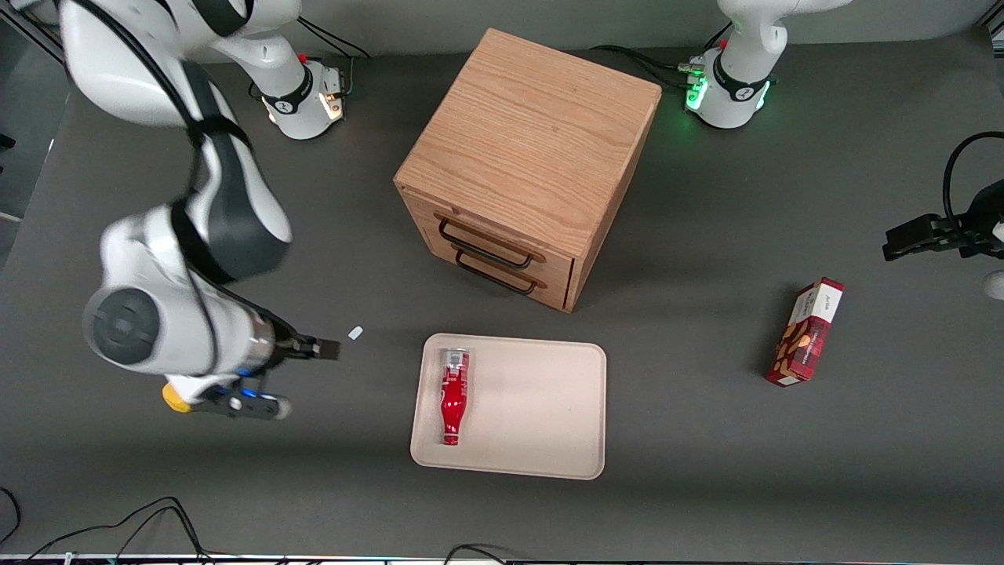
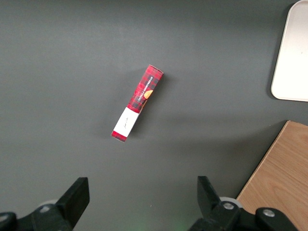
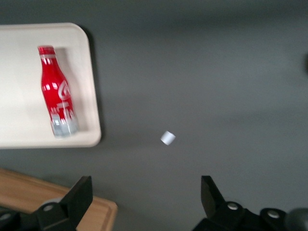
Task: Place coke bottle on tray
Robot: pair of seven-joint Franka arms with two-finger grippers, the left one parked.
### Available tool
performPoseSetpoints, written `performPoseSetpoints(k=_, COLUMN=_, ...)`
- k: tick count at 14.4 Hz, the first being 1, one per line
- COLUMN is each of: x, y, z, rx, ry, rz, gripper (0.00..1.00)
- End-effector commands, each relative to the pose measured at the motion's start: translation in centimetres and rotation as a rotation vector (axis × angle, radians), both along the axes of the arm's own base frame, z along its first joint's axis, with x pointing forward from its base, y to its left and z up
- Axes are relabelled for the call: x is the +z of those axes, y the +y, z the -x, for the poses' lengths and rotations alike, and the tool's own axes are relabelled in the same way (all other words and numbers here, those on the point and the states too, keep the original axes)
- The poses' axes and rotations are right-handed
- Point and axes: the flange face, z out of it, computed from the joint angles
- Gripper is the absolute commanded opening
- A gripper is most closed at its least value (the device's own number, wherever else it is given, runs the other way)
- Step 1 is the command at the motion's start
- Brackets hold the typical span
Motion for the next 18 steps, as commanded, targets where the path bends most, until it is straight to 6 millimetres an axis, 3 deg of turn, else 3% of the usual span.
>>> performPoseSetpoints(k=1, x=3.8, y=-3.9, z=6.8, rx=0.037, ry=0.009, rz=0.002, gripper=1.00)
performPoseSetpoints(k=6, x=10.6, y=-10.8, z=12.5, rx=0.076, ry=0.006, rz=0.005, gripper=1.00)
performPoseSetpoints(k=10, x=14.1, y=-12.7, z=12.9, rx=0.048, ry=-0.023, rz=0.001, gripper=1.00)
performPoseSetpoints(k=14, x=14.9, y=-14.1, z=13.3, rx=0.025, ry=0.010, rz=0.002, gripper=1.00)
performPoseSetpoints(k=18, x=14.8, y=-14.1, z=13.5, rx=0.037, ry=0.023, rz=-0.005, gripper=1.00)
